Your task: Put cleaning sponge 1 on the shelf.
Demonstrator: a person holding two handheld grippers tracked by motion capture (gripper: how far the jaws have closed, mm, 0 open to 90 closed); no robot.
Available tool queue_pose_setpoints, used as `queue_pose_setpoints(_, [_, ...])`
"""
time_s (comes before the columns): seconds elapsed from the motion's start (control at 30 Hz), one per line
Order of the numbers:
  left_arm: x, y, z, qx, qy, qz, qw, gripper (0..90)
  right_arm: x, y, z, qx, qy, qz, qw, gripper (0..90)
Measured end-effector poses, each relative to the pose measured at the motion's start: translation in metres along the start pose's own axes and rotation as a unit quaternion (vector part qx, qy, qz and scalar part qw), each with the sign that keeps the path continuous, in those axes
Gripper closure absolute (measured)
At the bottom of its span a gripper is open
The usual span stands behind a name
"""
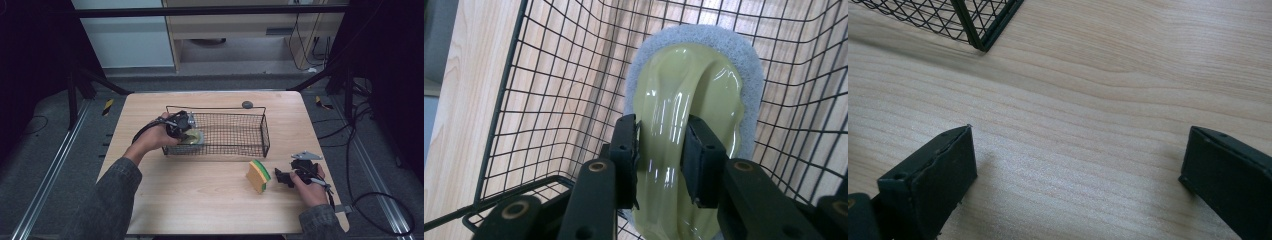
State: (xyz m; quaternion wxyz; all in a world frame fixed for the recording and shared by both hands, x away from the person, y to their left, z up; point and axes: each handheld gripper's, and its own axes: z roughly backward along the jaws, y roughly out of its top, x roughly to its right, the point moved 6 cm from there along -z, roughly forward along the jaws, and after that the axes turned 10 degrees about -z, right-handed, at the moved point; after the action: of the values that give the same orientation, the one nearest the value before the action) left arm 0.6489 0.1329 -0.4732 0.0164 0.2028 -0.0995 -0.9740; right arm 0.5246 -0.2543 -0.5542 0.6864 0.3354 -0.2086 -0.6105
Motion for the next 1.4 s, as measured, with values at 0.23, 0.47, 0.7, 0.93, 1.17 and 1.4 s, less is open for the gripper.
queue_pose_setpoints(0.23, [0.0,0.0,0.006,0.007,0.003,0.002,1.0,65.2,0.0,0.0,0.0,0.0,0.0,0.0,1.0,1.4])
queue_pose_setpoints(0.47, [-0.003,0.009,0.024,0.044,0.034,0.014,0.9984,62.1,0.0,0.0,0.0,0.0,0.0,0.0,1.0,1.4])
queue_pose_setpoints(0.7, [-0.005,0.012,0.038,0.068,0.061,0.041,0.995,49.2,0.0,0.0,0.0,0.0,0.0,0.0,1.0,1.4])
queue_pose_setpoints(0.93, [0.002,0.012,0.046,0.095,0.086,0.109,0.9857,16.5,0.0,0.0,0.0,0.0,0.0,0.001,1.0,1.4])
queue_pose_setpoints(1.17, [0.015,0.006,0.057,0.143,0.094,0.165,0.9713,5.5,0.0,0.0,0.0,-0.001,-0.002,-0.003,1.0,0.7])
queue_pose_setpoints(1.4, [0.049,-0.02,0.073,0.169,0.127,0.234,0.949,4.7,0.003,0.001,0.001,-0.007,0.003,0.002,1.0,2.6])
